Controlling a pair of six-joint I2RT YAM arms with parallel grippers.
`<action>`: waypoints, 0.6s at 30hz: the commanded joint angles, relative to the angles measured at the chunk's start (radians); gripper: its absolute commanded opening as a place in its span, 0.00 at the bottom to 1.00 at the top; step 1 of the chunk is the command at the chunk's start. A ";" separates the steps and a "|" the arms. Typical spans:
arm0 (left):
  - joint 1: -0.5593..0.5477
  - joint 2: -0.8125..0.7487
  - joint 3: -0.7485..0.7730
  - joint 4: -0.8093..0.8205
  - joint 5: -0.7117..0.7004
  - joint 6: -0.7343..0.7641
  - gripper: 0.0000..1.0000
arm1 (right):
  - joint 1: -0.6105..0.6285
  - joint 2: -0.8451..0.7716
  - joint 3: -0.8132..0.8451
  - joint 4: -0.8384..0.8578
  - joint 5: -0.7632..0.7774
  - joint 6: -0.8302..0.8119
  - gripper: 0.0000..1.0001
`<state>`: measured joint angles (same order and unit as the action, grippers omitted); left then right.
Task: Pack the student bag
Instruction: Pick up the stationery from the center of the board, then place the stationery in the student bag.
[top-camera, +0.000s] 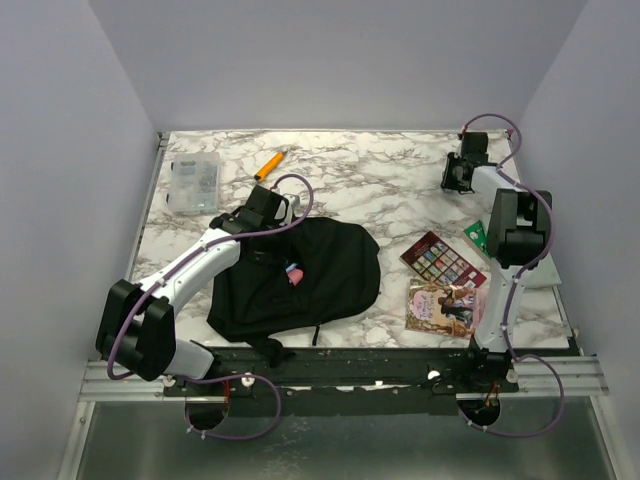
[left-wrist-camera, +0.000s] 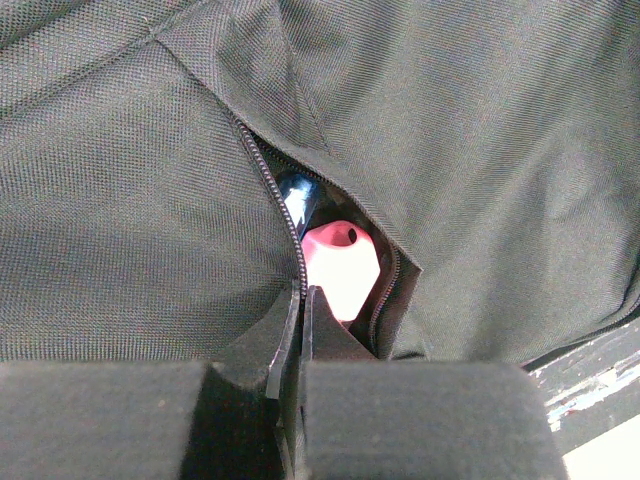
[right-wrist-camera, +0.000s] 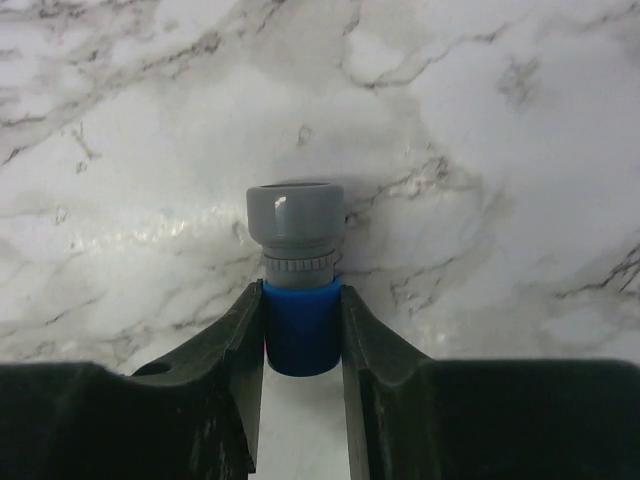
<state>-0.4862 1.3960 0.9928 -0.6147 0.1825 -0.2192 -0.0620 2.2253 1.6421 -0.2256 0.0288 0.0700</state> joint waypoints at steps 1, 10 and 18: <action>-0.013 -0.011 0.022 0.012 0.031 -0.004 0.00 | -0.006 -0.106 -0.104 -0.009 -0.097 0.105 0.15; -0.031 -0.044 0.017 0.010 0.009 0.003 0.00 | 0.061 -0.477 -0.538 0.126 -0.273 0.349 0.01; -0.031 -0.048 0.020 -0.002 -0.005 0.003 0.00 | 0.404 -0.755 -0.827 0.199 -0.305 0.492 0.01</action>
<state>-0.5110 1.3655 0.9928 -0.6163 0.1776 -0.2184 0.1963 1.5608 0.9138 -0.0906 -0.2195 0.4572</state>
